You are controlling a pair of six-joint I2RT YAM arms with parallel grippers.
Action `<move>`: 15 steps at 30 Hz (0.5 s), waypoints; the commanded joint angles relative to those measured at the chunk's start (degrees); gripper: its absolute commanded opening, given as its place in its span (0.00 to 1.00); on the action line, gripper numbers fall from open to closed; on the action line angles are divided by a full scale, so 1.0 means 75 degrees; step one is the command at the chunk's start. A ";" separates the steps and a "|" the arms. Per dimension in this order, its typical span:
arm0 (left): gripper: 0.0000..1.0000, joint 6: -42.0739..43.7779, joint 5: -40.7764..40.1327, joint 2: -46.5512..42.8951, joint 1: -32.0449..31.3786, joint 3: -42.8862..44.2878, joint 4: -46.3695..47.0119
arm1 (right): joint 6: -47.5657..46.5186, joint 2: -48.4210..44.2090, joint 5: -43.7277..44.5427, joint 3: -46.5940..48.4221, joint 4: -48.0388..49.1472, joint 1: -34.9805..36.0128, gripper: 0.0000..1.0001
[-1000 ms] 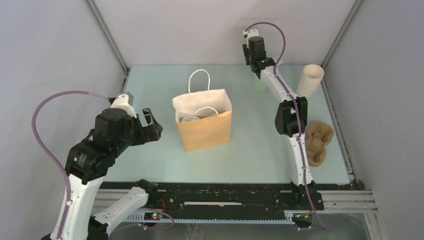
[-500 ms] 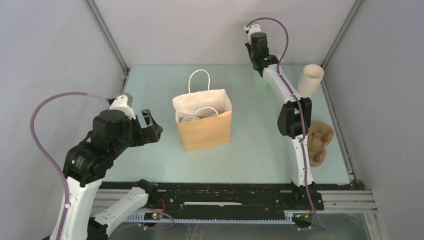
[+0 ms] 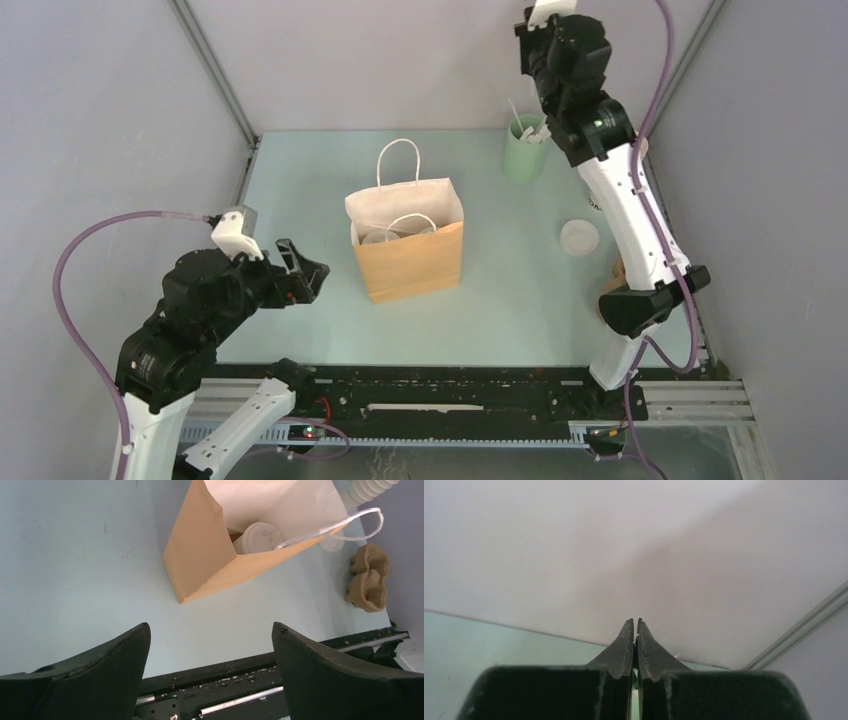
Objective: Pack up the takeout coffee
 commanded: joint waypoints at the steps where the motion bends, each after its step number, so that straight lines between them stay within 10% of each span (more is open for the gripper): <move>1: 0.95 0.0119 0.0389 -0.0067 0.0049 -0.0102 0.0480 | 0.0093 0.0117 -0.0250 0.0708 -0.1071 0.0043 0.06; 7: 0.95 -0.0089 0.0362 -0.0231 0.0049 -0.0200 0.0615 | -0.0112 -0.1215 -0.2798 0.0051 -0.2922 0.1215 0.00; 15: 0.95 -0.0118 0.0472 -0.0237 0.0047 -0.0241 0.0654 | -0.0723 -0.1609 -0.2618 0.0558 -0.4467 0.3432 0.00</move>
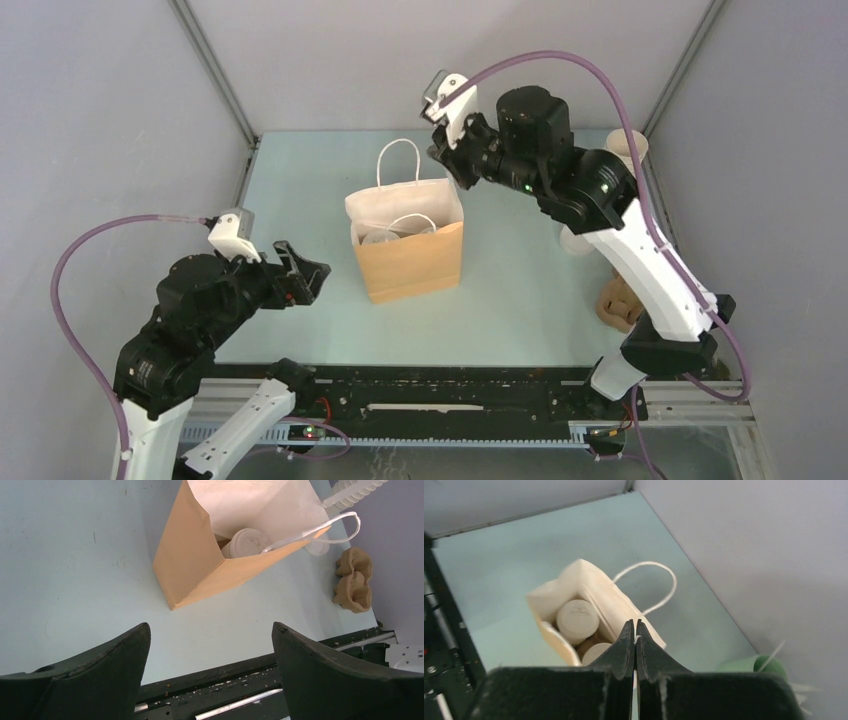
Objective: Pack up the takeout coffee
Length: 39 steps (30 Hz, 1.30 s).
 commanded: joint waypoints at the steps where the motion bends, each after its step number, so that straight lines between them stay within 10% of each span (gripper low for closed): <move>1: 0.95 -0.0099 0.0216 -0.0050 0.0049 -0.0156 0.0319 | -0.0520 -0.0055 0.0338 0.1235 -0.1248 0.0856 0.00; 26: 0.95 -0.0252 -0.0199 -0.0540 0.0043 -0.0098 -0.0100 | -0.1401 0.2195 0.1839 0.0892 -0.2156 0.2037 0.04; 35: 0.95 -0.0089 -0.0102 -0.0339 0.0049 -0.0037 -0.0023 | -0.0869 0.2291 0.1576 0.1851 -0.1944 0.2178 0.88; 39: 0.95 -0.0091 -0.0089 -0.0256 0.0049 0.0036 0.0003 | -0.0187 0.2213 0.1567 0.2718 -0.1817 0.2049 1.00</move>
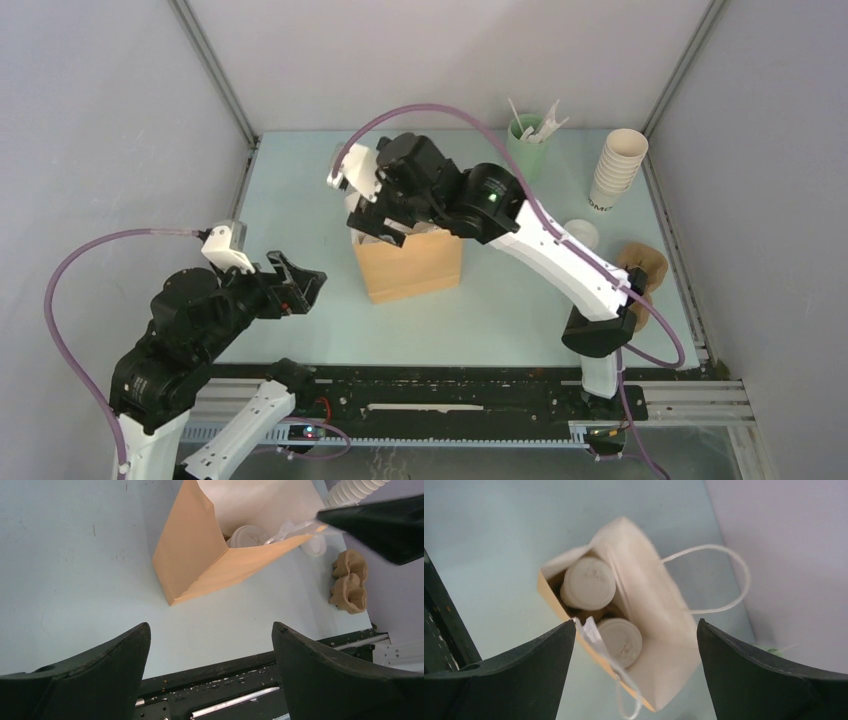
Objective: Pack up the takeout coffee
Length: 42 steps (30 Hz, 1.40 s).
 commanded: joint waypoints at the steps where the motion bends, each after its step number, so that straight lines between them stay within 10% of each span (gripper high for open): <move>1: 0.95 0.0141 -0.0018 0.0271 0.0049 0.0313 0.0137 | 0.0927 -0.0316 -0.0152 0.1031 0.0406 -0.0132 1.00; 9: 0.95 0.0035 0.0213 0.0768 0.0049 0.0824 0.0319 | 0.2733 -0.1471 -0.1412 -0.0539 0.1102 -0.0882 0.98; 15: 0.91 -0.0159 0.1630 0.2169 0.0046 0.1784 0.0532 | 0.4921 -0.1646 -0.3112 -0.1208 0.1177 -0.1503 0.72; 25: 0.71 -0.1179 0.2871 0.3868 0.0049 0.2052 0.1137 | 0.5427 -0.3755 -0.3228 -0.4412 0.2258 -0.2054 0.72; 42: 0.45 -0.2331 0.2433 0.4699 -0.0106 0.1489 0.1727 | 0.5089 -0.4998 -0.3166 -0.5269 0.2300 -0.2929 0.73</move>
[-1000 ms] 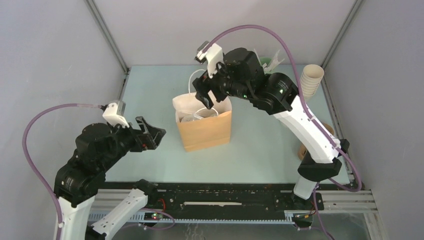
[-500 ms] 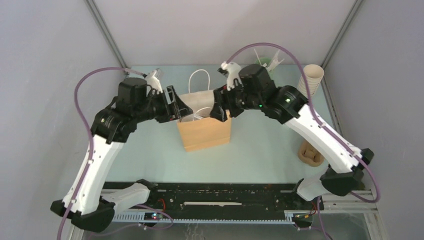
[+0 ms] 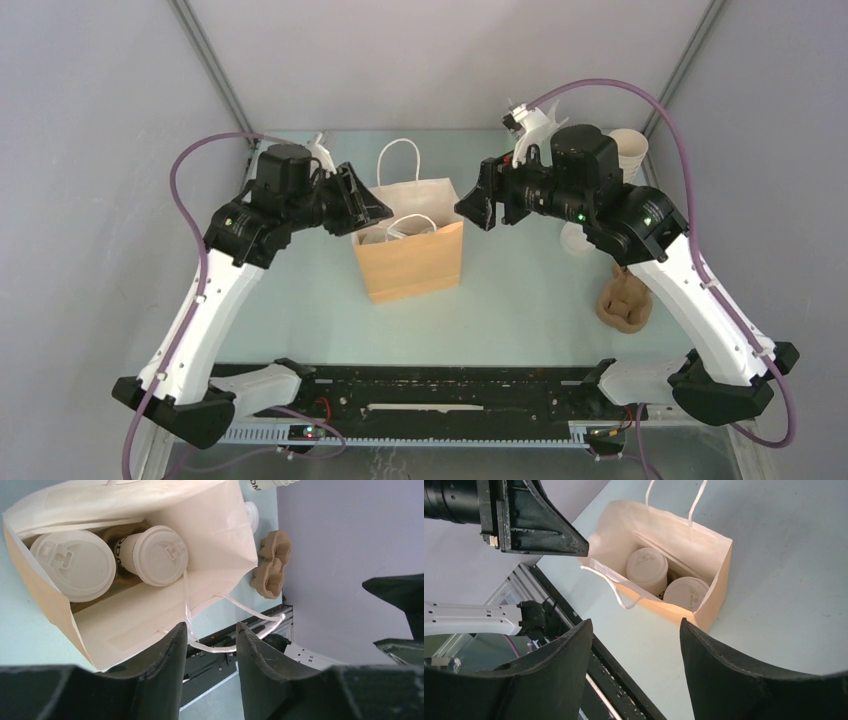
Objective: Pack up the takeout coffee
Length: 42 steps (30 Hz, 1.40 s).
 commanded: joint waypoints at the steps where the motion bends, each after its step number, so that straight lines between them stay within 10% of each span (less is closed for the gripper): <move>1: 0.45 -0.0429 -0.0233 0.0041 -0.0138 -0.0277 0.0193 | -0.0215 -0.0054 -0.0039 -0.0110 0.0029 -0.0024 0.73; 7: 0.46 -0.0516 -0.0494 0.0148 -0.0293 -0.0366 0.0163 | -0.0288 -0.0193 -0.0028 -0.0229 0.0055 -0.0104 0.73; 24: 0.01 -0.0446 -0.0791 0.0410 -0.0516 -0.0108 0.0071 | -0.0398 -0.0468 -0.0043 -0.0462 0.0081 -0.0212 0.73; 42: 0.00 -0.0576 0.0547 0.0369 0.0340 0.0351 0.1237 | -0.0436 -0.0534 0.0128 -0.0568 0.0090 -0.0235 0.73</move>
